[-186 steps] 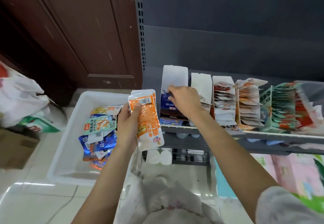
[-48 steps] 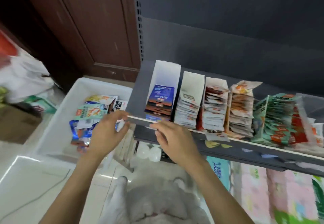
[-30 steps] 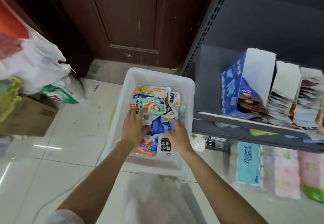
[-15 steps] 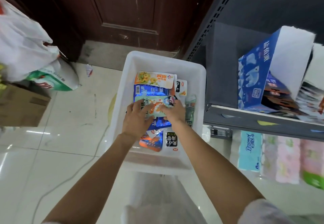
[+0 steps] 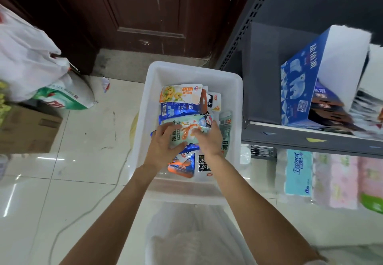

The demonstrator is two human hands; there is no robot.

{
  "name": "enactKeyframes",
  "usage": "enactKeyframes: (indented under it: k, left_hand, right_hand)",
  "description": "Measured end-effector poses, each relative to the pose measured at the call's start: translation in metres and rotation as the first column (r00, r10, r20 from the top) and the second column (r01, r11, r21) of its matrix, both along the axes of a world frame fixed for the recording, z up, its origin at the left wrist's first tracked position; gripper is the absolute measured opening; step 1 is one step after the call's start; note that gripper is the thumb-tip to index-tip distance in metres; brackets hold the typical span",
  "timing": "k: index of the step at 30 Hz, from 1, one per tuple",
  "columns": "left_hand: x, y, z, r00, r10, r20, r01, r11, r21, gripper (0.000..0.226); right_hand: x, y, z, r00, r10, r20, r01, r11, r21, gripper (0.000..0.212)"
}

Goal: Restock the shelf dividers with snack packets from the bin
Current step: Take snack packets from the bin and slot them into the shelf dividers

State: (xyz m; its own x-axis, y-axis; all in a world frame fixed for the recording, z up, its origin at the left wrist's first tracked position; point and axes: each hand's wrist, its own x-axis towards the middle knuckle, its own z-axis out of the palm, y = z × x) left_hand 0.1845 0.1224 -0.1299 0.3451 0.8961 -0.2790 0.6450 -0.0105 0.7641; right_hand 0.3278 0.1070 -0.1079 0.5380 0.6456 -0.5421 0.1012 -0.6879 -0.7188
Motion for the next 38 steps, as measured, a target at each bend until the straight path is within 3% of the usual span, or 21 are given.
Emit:
enactKeyframes:
  k: [6,11,16,19,23,25,27,28,29,31,32,33,36,38]
  left_hand:
    - [-0.007,-0.018,0.037,0.940,0.261,0.221,-0.218,0.956,-0.198,0.038]
    - [0.006,-0.017,0.073,0.821,0.459,0.338,-0.269,0.835,-0.480,0.046]
    - [0.026,-0.017,0.113,0.730,0.496,0.471,-0.068,0.738,-0.672,0.055]
    - [0.036,-0.015,0.128,0.683,0.515,0.517,0.033,0.687,-0.726,0.057]
    - [0.043,-0.015,0.136,0.695,0.494,0.523,-0.037,0.751,-0.659,0.042]
    - [0.048,-0.016,0.137,0.760,0.392,0.518,-0.049,0.830,-0.556,0.044]
    - [0.056,-0.018,0.142,0.810,0.313,0.496,-0.058,0.884,-0.464,0.042]
    - [0.061,-0.018,0.144,0.827,0.276,0.490,-0.052,0.905,-0.423,0.041]
    - [0.067,-0.020,0.148,0.846,0.230,0.481,-0.035,0.924,-0.381,0.042]
    - [0.079,-0.024,0.155,0.883,0.116,0.456,0.026,0.956,-0.293,0.046]
    - [0.085,-0.026,0.160,0.890,0.064,0.452,0.058,0.966,-0.251,0.046]
    - [0.092,-0.029,0.163,0.895,0.021,0.446,0.084,0.973,-0.214,0.046]
    - [0.115,-0.038,0.178,0.900,-0.017,0.436,0.086,0.986,-0.139,0.041]
    - [0.131,-0.045,0.187,0.905,-0.024,0.424,0.058,0.996,-0.068,0.034]
  right_hand:
    - [0.037,-0.039,0.059,0.997,0.009,0.080,-0.018,0.993,0.117,0.035]
    - [0.053,-0.067,0.100,0.993,-0.103,-0.059,0.114,0.962,0.249,0.036]
    - [0.050,-0.084,0.121,0.954,-0.145,-0.261,0.233,0.907,0.350,0.033]
    - [0.044,-0.087,0.126,0.952,-0.079,-0.296,0.186,0.916,0.356,0.027]
    - [0.046,-0.091,0.123,0.972,-0.075,-0.224,0.143,0.942,0.304,0.027]
    - [0.050,-0.095,0.123,0.991,-0.062,-0.115,0.094,0.949,0.302,0.044]
    - [0.057,-0.100,0.127,0.991,0.021,0.132,-0.062,0.947,0.315,0.072]
    - [0.063,-0.103,0.131,0.938,0.095,0.333,-0.203,0.930,0.307,0.077]
    - [0.068,-0.104,0.135,0.818,0.169,0.549,-0.362,0.894,0.263,0.074]
    - [0.078,-0.105,0.145,0.556,0.277,0.784,-0.567,0.816,0.114,0.065]
    - [0.082,-0.105,0.149,0.507,0.315,0.802,-0.597,0.799,0.064,0.064]
    - [0.085,-0.105,0.154,0.523,0.348,0.778,-0.597,0.801,0.042,0.064]
    - [0.100,-0.113,0.169,0.762,0.345,0.548,-0.486,0.864,0.133,0.063]
    - [0.114,-0.123,0.176,0.854,0.295,0.430,-0.420,0.877,0.233,0.055]
